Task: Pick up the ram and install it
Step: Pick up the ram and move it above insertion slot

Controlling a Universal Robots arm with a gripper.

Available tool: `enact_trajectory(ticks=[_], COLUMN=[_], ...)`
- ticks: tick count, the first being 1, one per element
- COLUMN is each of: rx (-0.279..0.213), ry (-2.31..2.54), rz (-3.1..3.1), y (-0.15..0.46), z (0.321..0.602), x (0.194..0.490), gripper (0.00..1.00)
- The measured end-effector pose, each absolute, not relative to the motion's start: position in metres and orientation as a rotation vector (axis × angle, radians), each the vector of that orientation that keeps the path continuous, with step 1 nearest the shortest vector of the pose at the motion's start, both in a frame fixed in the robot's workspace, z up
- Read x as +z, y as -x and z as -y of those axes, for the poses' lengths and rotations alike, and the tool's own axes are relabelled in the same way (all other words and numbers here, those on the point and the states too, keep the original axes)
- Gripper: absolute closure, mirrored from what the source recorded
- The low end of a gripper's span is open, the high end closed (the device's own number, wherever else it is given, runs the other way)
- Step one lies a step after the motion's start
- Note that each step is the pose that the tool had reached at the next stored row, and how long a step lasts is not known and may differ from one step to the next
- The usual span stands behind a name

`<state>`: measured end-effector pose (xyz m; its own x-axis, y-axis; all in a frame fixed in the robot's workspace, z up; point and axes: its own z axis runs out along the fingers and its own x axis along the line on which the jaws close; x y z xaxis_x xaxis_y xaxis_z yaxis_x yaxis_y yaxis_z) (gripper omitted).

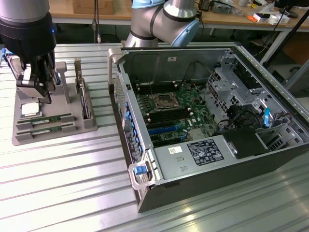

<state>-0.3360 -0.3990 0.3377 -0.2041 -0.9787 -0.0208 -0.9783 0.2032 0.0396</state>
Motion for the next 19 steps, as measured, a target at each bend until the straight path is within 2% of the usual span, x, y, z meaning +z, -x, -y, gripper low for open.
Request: enact_trajectory(ticks=[19], rx=[-0.069], ry=[-1.976], rz=[2.43], y=[0.336], z=[0.399], x=[0.3277], gripper=[0.58])
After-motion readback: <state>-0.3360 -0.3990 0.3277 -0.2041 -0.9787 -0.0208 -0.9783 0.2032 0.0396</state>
